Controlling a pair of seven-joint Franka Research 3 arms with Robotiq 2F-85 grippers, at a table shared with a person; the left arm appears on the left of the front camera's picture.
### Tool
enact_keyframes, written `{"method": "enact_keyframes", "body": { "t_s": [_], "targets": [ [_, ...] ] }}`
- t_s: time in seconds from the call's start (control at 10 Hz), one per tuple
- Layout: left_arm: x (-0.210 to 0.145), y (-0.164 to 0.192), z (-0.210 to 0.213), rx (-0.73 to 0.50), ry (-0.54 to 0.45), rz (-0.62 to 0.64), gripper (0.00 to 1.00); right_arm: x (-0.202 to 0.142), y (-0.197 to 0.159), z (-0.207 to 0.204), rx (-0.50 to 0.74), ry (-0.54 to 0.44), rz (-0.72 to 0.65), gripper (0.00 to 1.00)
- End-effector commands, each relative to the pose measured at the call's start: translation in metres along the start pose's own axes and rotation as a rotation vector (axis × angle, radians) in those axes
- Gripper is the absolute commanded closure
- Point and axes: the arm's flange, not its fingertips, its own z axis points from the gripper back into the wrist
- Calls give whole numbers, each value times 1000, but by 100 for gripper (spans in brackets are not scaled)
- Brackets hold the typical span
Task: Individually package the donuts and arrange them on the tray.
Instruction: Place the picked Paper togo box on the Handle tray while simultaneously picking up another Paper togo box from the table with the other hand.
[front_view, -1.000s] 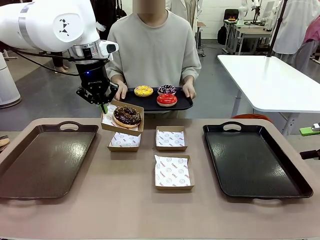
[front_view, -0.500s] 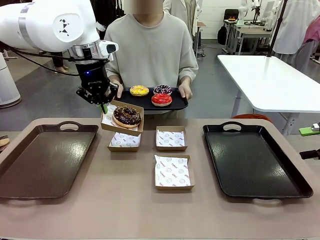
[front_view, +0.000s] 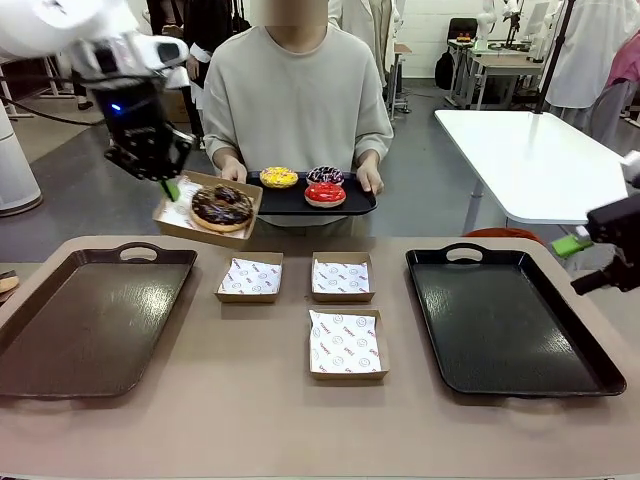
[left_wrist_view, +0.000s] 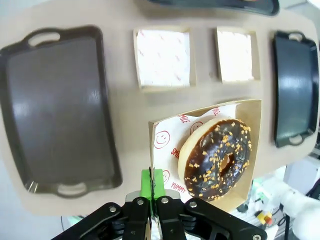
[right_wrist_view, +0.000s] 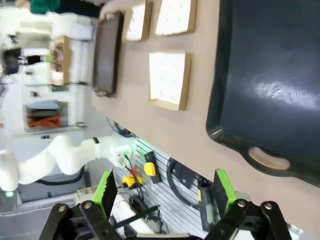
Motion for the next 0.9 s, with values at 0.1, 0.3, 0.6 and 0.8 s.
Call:
{"method": "enact_keyframes", "body": {
  "t_s": [0.1, 0.3, 0.6, 0.8],
  "targets": [
    [-42, 53, 5, -13, 54, 25, 99, 18, 58, -35, -225, 69, -18, 0],
    [-57, 85, -8, -4, 97, 27, 99, 27, 99, -78, -350, 115, 0, 0],
    [-74, 119, -37, 4, 127, 39, 99, 43, 123, -146, -497, 96, -6, 0],
    [-73, 132, -60, 43, 128, 30, 99, 49, 124, -182, -542, 73, -12, 0]
  ]
}}
